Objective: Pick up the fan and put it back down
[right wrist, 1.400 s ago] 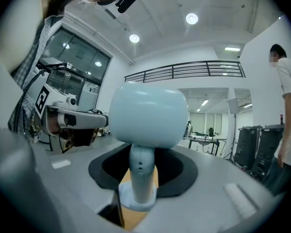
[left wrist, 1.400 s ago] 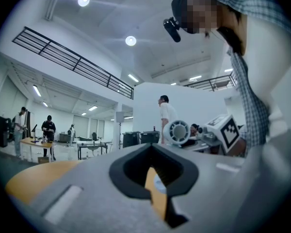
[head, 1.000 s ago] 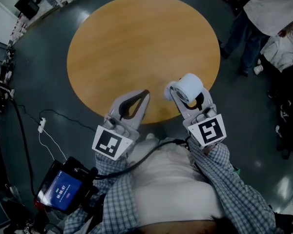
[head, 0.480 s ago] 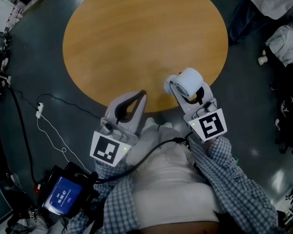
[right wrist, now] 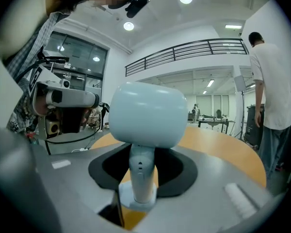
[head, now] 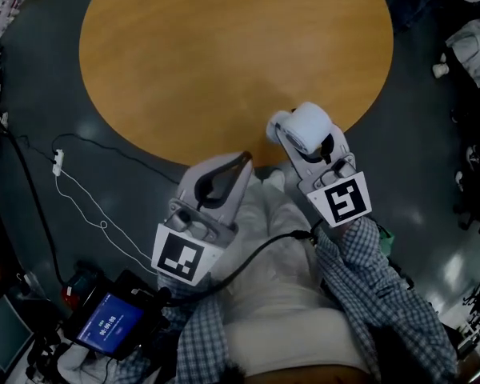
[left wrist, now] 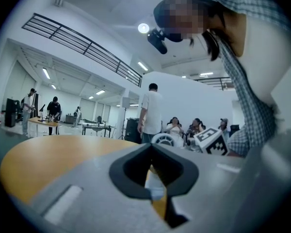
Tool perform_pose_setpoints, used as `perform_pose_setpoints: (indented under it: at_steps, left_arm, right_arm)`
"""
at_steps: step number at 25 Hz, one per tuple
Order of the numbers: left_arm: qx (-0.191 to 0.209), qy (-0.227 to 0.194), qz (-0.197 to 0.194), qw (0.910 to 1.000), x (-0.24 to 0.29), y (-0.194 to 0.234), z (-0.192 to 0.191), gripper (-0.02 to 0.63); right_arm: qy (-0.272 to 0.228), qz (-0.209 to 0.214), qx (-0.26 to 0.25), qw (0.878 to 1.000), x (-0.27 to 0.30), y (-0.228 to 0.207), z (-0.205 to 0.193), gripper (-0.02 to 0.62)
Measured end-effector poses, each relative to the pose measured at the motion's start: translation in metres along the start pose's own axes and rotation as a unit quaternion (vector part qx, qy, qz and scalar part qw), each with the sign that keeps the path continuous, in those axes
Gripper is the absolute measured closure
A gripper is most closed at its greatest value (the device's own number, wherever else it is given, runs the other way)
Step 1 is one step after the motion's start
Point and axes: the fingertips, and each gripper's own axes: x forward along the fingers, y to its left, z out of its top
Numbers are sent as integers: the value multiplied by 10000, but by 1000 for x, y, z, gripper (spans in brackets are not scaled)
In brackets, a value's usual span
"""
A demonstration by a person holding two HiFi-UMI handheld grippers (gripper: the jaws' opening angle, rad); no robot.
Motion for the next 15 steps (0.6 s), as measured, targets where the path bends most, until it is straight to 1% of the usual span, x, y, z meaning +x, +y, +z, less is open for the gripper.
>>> perform_pose_setpoints:
  at_steps: [6, 9, 15]
  left_arm:
    - [-183, 235, 129, 9995, 5, 12, -61, 607]
    - [-188, 322, 185, 9991, -1, 22, -71, 607]
    - [-210, 335, 330, 9987, -11, 36, -75, 607]
  right_arm:
    - [210, -40, 185, 9996, 16, -8, -72, 456]
    - [279, -62, 160, 9995, 22, -3, -82, 456]
    - [382, -21, 172, 9991, 28, 7, -95, 456]
